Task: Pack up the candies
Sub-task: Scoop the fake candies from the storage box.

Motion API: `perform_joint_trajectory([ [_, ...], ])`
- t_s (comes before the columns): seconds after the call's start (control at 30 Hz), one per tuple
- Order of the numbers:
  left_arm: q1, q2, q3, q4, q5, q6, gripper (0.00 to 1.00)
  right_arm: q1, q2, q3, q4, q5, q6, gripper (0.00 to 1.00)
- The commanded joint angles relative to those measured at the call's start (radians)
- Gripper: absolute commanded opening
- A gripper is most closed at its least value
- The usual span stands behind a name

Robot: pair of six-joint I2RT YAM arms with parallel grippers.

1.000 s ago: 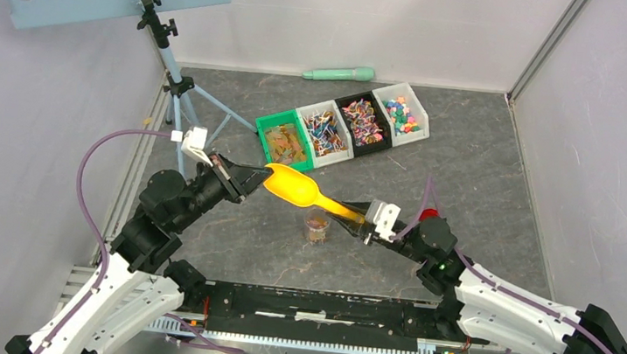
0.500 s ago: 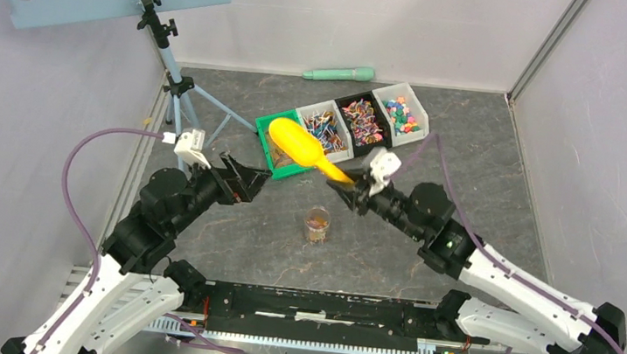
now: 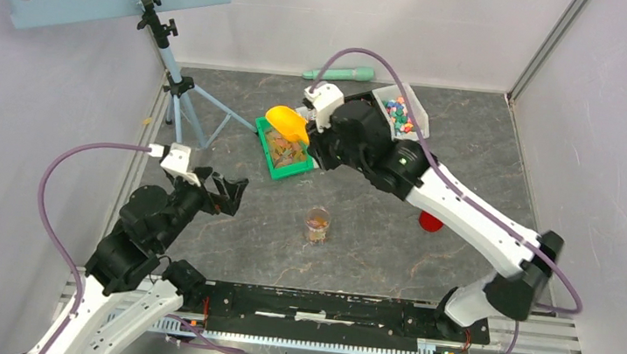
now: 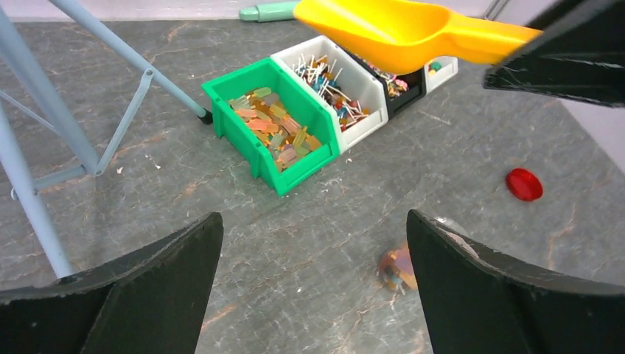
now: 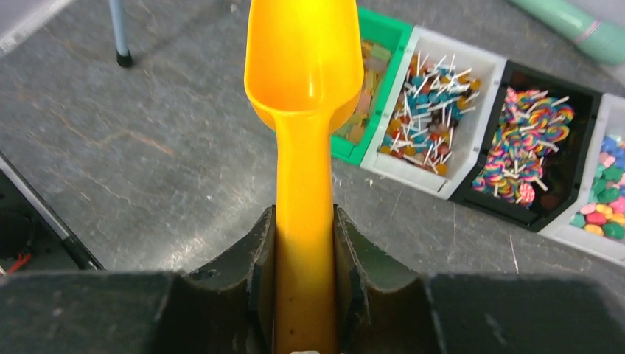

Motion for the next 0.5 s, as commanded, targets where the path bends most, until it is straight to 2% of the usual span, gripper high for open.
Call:
perform_joint_trajectory([
  [0.0, -0.002, 0.010, -0.037, 0.110, 0.127, 0.198, 1.00, -0.002, 0.127, 0.181, -0.264, -0.028, 0.015, 0.00],
  [0.2, -0.001, 0.113, 0.009, 0.070, 0.124, 0.210, 0.96, -0.016, 0.326, 0.390, -0.413, -0.037, 0.064, 0.00],
  [0.47, -0.002, -0.013, -0.103, 0.034, -0.004, 0.208, 1.00, -0.039, 0.507, 0.490, -0.481, -0.080, 0.114, 0.00],
])
